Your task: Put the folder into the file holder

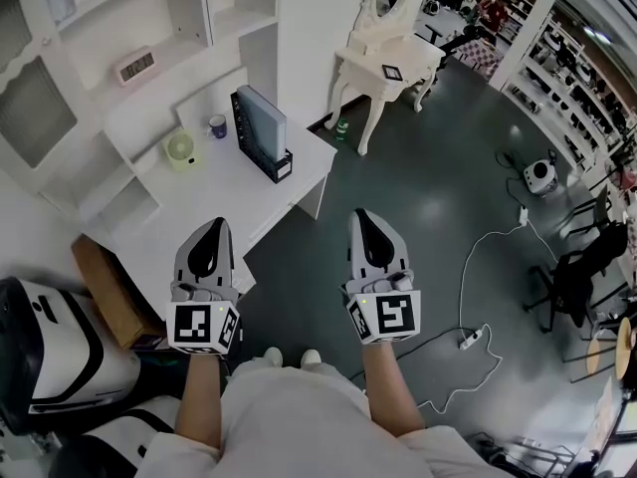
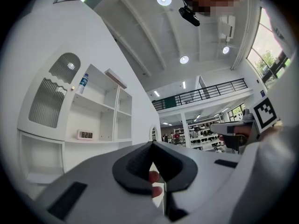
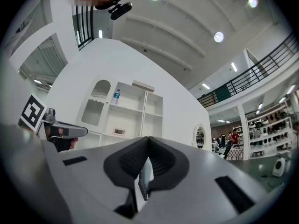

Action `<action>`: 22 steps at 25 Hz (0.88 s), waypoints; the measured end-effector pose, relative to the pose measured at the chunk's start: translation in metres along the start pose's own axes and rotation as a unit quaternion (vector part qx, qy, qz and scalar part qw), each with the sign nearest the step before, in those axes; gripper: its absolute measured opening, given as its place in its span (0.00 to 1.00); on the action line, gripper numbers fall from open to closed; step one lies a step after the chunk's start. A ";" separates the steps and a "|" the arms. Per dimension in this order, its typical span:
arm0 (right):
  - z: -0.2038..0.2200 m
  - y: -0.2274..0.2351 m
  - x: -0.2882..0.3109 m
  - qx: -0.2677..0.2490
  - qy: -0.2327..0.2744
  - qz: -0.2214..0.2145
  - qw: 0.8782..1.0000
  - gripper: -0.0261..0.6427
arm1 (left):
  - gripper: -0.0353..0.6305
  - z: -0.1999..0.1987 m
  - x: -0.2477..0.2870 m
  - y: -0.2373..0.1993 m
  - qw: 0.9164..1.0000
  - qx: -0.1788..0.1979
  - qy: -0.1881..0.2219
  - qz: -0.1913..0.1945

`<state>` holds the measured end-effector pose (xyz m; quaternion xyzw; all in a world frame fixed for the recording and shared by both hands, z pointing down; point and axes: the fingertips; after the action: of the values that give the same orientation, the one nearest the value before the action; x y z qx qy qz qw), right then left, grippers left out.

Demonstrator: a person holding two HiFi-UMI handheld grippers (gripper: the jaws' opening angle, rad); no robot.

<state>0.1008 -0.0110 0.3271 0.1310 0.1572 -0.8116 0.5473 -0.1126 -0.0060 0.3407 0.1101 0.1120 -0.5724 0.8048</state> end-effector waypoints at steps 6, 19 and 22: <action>-0.003 -0.002 -0.002 0.010 0.003 0.001 1.000 0.04 | 0.05 0.001 -0.004 0.001 1.000 -0.001 -0.003 0.000; -0.005 -0.008 -0.010 -0.018 -0.005 -0.002 1.000 0.03 | 0.05 -0.001 -0.006 0.012 1.000 -0.004 -0.007 0.013; -0.006 -0.010 -0.012 -0.018 -0.004 -0.003 1.000 0.03 | 0.05 0.001 -0.007 0.012 1.000 -0.006 -0.009 0.014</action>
<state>0.0959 0.0048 0.3269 0.1174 0.1695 -0.8109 0.5477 -0.1039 0.0042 0.3442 0.1023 0.1067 -0.5609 0.8146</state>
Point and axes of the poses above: the fingertips, and each gripper's own axes: x forward along the fingers, y to its right, z out of its underside, and after that the axes turned 11 degrees about y, right-handed
